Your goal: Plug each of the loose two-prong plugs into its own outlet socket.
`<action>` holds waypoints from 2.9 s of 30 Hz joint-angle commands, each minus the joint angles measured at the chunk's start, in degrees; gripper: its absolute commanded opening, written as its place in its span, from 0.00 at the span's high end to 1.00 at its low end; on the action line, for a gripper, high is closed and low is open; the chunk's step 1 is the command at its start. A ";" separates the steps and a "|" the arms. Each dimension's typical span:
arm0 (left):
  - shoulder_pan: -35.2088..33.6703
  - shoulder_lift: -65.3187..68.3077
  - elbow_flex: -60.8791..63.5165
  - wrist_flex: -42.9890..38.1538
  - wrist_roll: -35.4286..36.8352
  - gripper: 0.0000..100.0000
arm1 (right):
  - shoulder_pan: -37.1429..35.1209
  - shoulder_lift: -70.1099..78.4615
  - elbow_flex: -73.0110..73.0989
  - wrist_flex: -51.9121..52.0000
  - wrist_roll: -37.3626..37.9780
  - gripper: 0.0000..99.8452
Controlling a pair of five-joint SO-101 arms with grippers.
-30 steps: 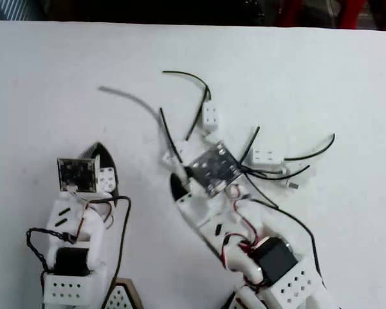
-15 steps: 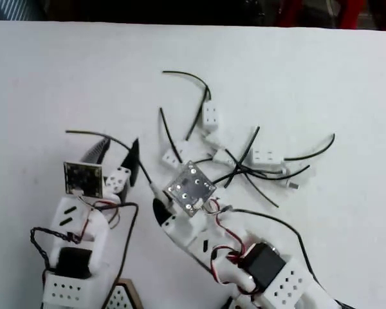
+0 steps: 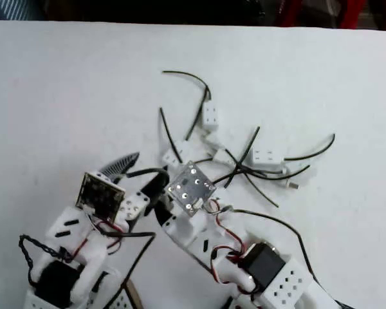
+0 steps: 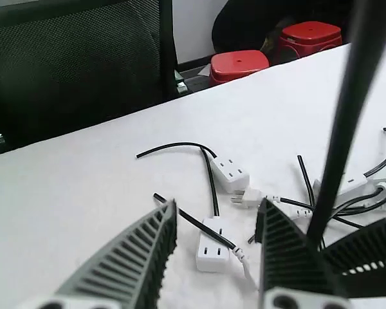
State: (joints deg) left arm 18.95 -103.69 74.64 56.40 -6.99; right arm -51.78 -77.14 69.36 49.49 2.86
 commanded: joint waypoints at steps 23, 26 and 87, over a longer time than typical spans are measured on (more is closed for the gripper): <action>-20.09 3.47 -6.59 6.59 -8.44 0.79 | 24.22 -0.31 -0.35 -4.44 -6.33 0.98; -20.00 11.74 -11.08 8.26 -8.44 0.79 | 25.98 -0.31 2.02 -6.81 -6.33 0.98; -5.23 140.35 -92.31 11.87 -13.36 0.79 | 40.48 -0.48 11.34 -15.78 -5.71 0.98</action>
State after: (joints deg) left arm 12.00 36.35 -13.45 67.91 -20.18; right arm -11.78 -77.14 80.97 34.55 -2.95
